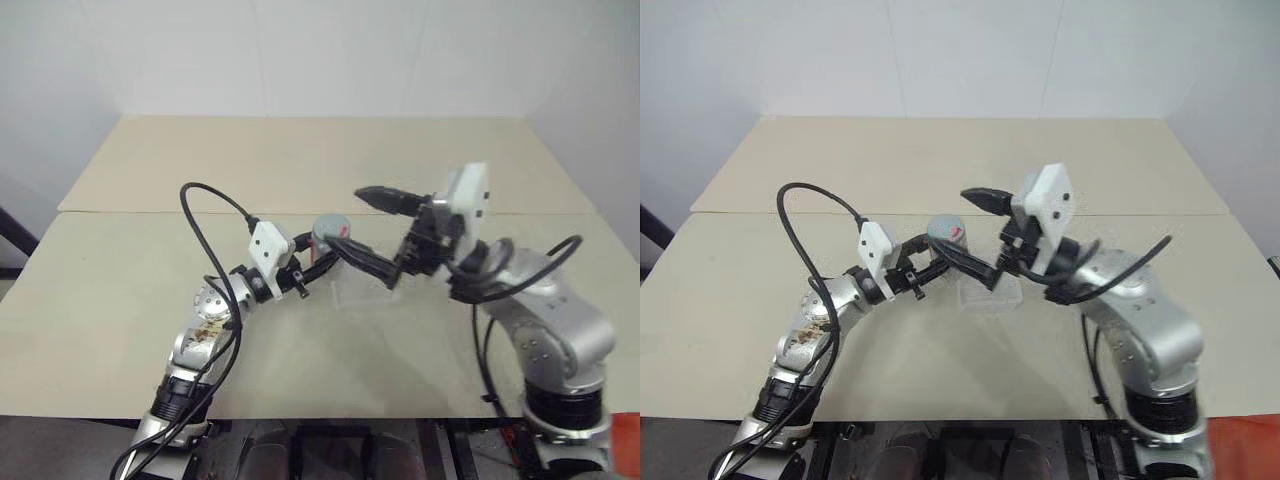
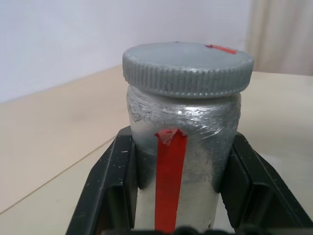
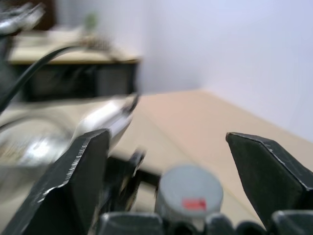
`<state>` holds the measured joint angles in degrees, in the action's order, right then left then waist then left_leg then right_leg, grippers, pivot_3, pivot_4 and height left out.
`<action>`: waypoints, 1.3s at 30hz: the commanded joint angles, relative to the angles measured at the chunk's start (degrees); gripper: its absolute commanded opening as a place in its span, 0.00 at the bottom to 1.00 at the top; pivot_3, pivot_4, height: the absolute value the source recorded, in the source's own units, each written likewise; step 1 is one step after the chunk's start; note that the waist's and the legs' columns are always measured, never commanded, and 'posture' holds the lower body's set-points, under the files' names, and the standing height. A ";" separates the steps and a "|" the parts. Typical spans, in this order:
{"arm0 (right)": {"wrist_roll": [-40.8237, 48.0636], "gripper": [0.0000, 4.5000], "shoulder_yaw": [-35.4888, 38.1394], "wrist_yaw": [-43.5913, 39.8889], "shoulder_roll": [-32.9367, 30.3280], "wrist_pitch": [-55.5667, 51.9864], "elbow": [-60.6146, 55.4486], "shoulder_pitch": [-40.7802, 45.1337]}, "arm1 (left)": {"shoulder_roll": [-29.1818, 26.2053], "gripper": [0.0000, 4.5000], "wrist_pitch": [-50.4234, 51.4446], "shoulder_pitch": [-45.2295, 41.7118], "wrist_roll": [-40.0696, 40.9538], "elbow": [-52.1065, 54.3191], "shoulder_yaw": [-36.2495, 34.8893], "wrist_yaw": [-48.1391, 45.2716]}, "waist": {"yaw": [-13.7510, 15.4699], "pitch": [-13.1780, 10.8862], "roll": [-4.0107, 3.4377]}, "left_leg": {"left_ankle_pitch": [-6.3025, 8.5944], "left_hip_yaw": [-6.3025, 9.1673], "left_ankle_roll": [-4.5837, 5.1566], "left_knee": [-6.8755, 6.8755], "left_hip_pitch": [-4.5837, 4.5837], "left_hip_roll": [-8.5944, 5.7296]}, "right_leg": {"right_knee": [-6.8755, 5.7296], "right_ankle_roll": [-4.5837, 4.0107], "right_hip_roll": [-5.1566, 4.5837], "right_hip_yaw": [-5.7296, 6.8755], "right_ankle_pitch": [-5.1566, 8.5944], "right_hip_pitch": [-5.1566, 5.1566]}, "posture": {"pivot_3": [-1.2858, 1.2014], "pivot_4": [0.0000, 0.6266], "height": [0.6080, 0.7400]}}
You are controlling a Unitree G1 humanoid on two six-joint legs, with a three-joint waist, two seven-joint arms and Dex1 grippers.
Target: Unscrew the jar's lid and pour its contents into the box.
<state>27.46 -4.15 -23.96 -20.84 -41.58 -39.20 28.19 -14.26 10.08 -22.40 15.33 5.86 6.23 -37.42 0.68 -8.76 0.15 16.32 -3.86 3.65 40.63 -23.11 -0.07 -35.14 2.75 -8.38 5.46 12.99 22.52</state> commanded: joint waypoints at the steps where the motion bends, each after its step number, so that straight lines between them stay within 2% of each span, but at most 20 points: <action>1: -4.57 0.99 -3.31 7.50 3.70 0.06 -2.23 -1.45 | 0.44 0.42 -1.48 -1.11 -0.74 1.40 -0.29 1.42 | 0.06 0.00 0.00 | 0.00 0.00 0.00 0.00 -0.02 -0.01 | 0.01 0.00 0.00 0.01 0.00 0.02 | 0.52 0.24 1.00; 7: -9.09 0.99 -5.62 12.07 7.98 1.49 2.11 -1.19 | 0.51 0.42 -1.26 -1.25 -0.27 2.25 -0.25 1.09 | -0.13 0.00 0.00 | -0.01 -0.03 -0.01 -0.01 0.01 -0.03 | 0.03 0.01 0.03 0.01 0.01 -0.01 | 0.52 0.24 1.00; 25: -13.97 0.99 -7.51 10.71 10.17 3.68 7.07 -1.24 | 0.35 0.42 -1.16 -0.41 -0.33 3.01 -0.36 1.47 | -0.53 0.00 -0.01 | -0.03 -0.03 -0.04 -0.05 0.02 -0.01 | 0.03 0.01 0.08 0.00 0.01 0.02 | 0.52 0.24 1.00; 28: -14.96 0.86 -7.65 10.88 10.08 3.96 6.74 -1.39 | 0.42 0.42 -1.23 -0.24 -0.45 2.89 -0.17 1.48 | -0.61 0.00 -0.01 | -0.03 -0.03 -0.04 -0.05 0.02 -0.02 | 0.03 0.01 0.08 0.00 0.01 0.02 | 0.52 0.24 1.00; 29: -15.04 0.80 -7.58 10.88 10.12 3.92 6.60 -1.43 | 0.40 0.42 -1.16 -0.16 -0.45 2.91 -0.10 1.41 | -0.62 0.00 -0.01 | -0.03 -0.03 -0.04 -0.05 0.02 -0.02 | 0.03 0.01 0.08 0.00 0.01 0.02 | 0.52 0.24 1.00; 30: -15.28 0.69 -7.60 10.82 10.09 3.95 6.54 -1.45 | 0.39 0.42 -1.20 -0.11 -0.49 2.84 -0.04 1.36 | -0.62 0.00 -0.01 | -0.03 -0.03 -0.04 -0.05 0.02 -0.02 | 0.03 0.01 0.07 0.00 0.01 0.02 | 0.52 0.24 1.00; 31: -15.71 0.64 -7.65 10.83 9.99 4.05 6.50 -1.43 | 0.38 0.42 -1.25 -0.07 -0.51 2.72 0.00 1.30 | -0.65 0.00 -0.01 | -0.03 -0.03 -0.04 -0.05 0.02 -0.02 | 0.03 0.01 0.07 -0.01 0.01 0.02 | 0.52 0.24 1.00; 39: -16.23 0.62 -7.56 10.28 9.54 4.34 6.85 -1.88 | 0.08 0.42 -1.13 0.00 -0.52 2.67 -0.02 1.03 | -0.73 0.00 -0.01 | -0.03 -0.03 -0.04 -0.05 0.02 -0.02 | 0.03 0.01 0.08 0.00 0.01 0.02 | 0.52 0.24 1.00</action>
<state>12.25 -12.48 -13.59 -10.93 -39.37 -30.44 26.07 -13.97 10.06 -22.43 14.69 6.67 6.23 -36.18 -0.04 -8.76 0.14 16.30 -3.88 3.61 40.58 -23.09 -0.09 -35.12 2.76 -8.30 5.46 13.00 22.54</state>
